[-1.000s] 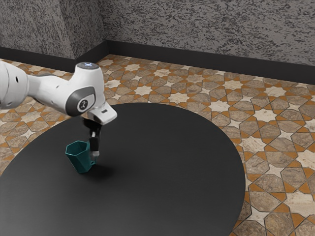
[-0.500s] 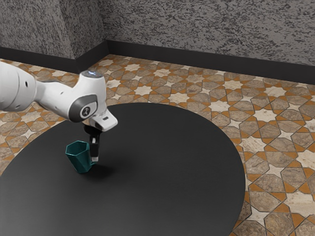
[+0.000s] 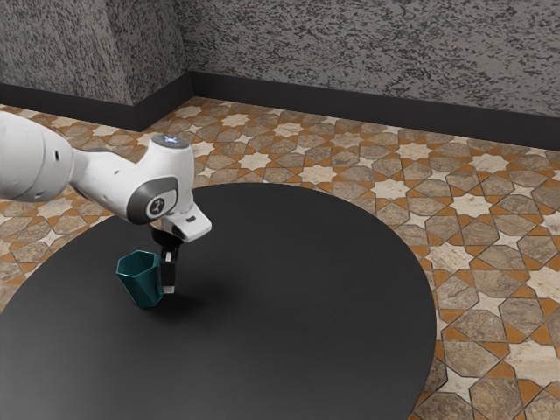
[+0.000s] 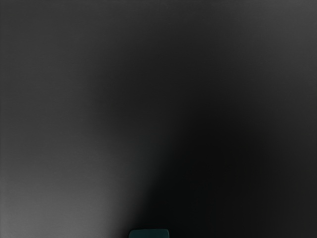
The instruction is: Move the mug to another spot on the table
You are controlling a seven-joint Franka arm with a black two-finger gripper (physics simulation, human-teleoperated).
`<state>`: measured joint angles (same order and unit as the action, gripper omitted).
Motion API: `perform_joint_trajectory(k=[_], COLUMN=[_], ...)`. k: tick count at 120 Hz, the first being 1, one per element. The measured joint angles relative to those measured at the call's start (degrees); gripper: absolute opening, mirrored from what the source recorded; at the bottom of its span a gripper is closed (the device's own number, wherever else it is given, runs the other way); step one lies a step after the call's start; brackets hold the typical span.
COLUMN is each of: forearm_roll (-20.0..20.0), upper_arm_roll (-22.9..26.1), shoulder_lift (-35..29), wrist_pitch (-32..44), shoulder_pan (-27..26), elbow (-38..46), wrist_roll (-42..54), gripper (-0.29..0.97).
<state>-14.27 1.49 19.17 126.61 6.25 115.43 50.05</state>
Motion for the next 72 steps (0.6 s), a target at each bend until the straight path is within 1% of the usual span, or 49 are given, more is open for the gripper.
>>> perform_joint_trajectory(k=[11, 25, 62, 72], forearm_roll=[-0.1, -0.1, -0.1, -0.1], upper_arm_roll=[0.0, 0.0, 0.0, 0.0], shoulder_lift=[0.2, 0.4, 0.8, 0.8], wrist_pitch=[0.0, 0.0, 0.0, 0.0], shoulder_pan=[0.1, 0.1, 0.3, 0.3], elbow=[0.0, 0.0, -0.3, -0.4], wrist_roll=[-0.1, -0.1, -0.2, -0.2], gripper=[0.67, 0.60, 0.23, 0.16])
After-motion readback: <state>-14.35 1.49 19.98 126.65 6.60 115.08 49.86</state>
